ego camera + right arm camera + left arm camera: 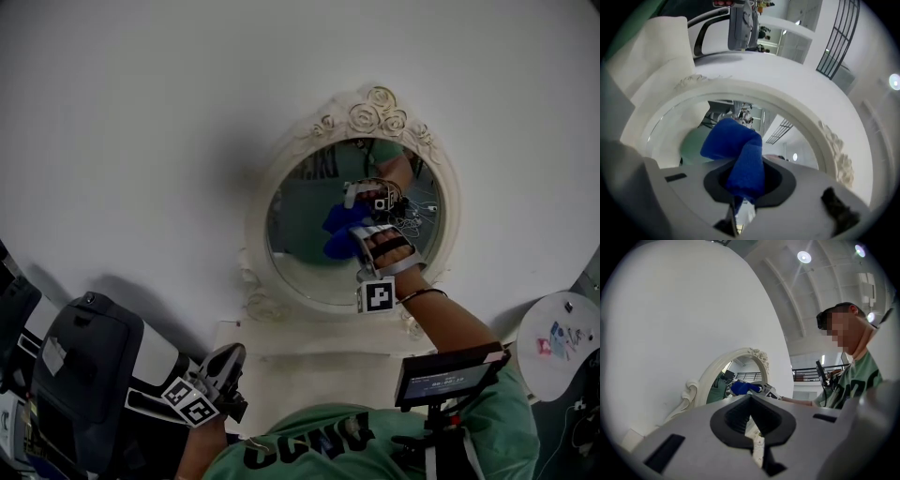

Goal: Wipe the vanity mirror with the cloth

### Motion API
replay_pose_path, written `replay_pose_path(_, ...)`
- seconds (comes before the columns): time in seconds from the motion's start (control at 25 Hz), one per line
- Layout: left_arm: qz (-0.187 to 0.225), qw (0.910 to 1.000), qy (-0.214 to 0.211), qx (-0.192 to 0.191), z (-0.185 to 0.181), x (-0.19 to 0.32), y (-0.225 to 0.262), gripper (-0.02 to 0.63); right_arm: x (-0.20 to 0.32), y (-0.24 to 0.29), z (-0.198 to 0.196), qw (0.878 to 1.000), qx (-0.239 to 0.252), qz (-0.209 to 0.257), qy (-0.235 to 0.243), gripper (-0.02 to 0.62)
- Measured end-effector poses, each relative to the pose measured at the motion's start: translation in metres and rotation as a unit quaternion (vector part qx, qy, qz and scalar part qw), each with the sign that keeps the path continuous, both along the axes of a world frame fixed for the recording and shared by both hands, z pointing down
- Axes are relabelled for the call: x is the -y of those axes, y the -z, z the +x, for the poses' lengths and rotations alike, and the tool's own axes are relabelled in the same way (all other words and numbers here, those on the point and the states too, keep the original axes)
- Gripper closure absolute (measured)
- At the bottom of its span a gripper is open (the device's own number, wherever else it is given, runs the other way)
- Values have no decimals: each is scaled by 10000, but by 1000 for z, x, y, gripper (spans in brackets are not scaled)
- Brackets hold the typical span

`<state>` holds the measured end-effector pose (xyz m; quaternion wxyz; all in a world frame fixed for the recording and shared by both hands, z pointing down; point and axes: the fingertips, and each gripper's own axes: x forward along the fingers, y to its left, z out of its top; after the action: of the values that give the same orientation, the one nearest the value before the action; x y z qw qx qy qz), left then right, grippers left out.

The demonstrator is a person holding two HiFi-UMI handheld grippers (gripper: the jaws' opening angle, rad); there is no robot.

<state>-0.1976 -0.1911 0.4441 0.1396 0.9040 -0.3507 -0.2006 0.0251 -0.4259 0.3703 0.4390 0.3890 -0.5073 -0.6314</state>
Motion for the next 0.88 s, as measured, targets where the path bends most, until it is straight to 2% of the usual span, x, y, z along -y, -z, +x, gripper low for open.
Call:
replay_pose_path(0.16,14,9999,128,-3,-10,-8,0,606,-6,-1,-95,9970,-117,16,761,543)
replay_pose_path(0.36,-9,9993,365,-11,-28,-16,-1,606,-1,-4,-165,9938,-248,-40,1083,543)
replay_pose_path(0.48,-2,9991,432,-41,-32,-20,-1,606,9,-15,-180,9931,-243,-266,1114,543)
replay_pose_path(0.64,-42,9989,469,-34,-35,-20,-5,606,19,-16,-184,9932,-116,-267,1123,543)
replay_pose_path(0.76,-34,9991,415,-38,-31,-16,-4,606,21,-19,-172,9937,-106,-368,1056,543)
replay_pose_path(0.88,-20,9995,327,-24,-24,-12,-4,606,21,-23,-142,9949,-36,-499,880,543)
